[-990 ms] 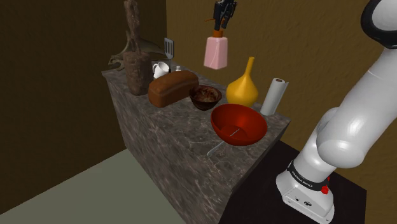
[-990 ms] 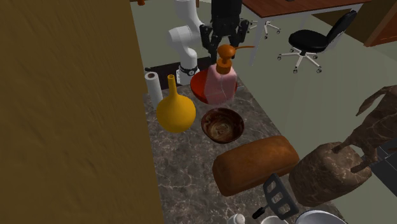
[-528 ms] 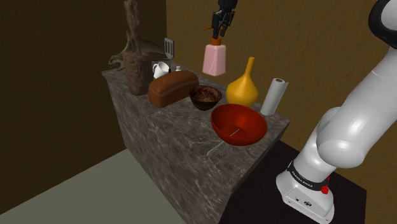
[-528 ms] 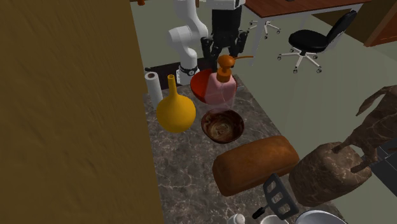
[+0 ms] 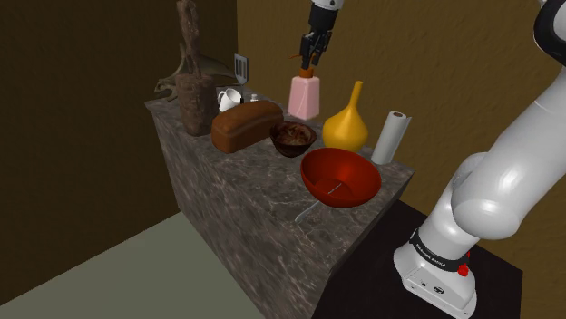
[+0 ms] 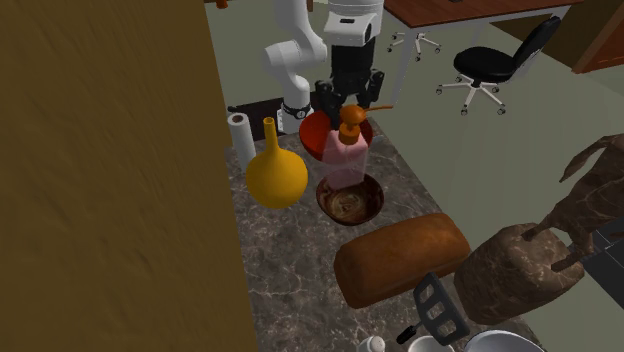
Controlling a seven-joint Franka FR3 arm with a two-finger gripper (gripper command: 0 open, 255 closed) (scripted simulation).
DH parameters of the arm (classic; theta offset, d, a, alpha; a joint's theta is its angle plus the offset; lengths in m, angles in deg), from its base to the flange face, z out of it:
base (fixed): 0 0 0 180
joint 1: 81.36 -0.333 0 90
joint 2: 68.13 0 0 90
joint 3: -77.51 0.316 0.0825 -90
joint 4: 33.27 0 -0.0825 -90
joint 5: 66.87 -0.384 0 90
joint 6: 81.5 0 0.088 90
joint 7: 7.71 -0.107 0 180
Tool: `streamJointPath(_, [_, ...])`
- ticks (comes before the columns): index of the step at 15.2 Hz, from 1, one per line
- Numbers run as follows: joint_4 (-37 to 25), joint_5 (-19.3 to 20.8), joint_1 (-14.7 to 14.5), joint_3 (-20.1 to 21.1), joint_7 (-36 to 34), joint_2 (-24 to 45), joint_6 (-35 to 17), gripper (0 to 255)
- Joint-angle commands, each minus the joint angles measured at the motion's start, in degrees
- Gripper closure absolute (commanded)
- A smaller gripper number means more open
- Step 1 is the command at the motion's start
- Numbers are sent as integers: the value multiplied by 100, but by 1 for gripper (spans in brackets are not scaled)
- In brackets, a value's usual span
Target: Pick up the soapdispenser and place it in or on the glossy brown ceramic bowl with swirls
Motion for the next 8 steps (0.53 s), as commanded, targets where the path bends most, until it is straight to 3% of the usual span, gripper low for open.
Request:
streamJointPath(1, [174, 6, 0, 1, -10, -23, -154, 255])
streamJointPath(8, [762, 22, 5, -3, -32, -67, -698, 255])
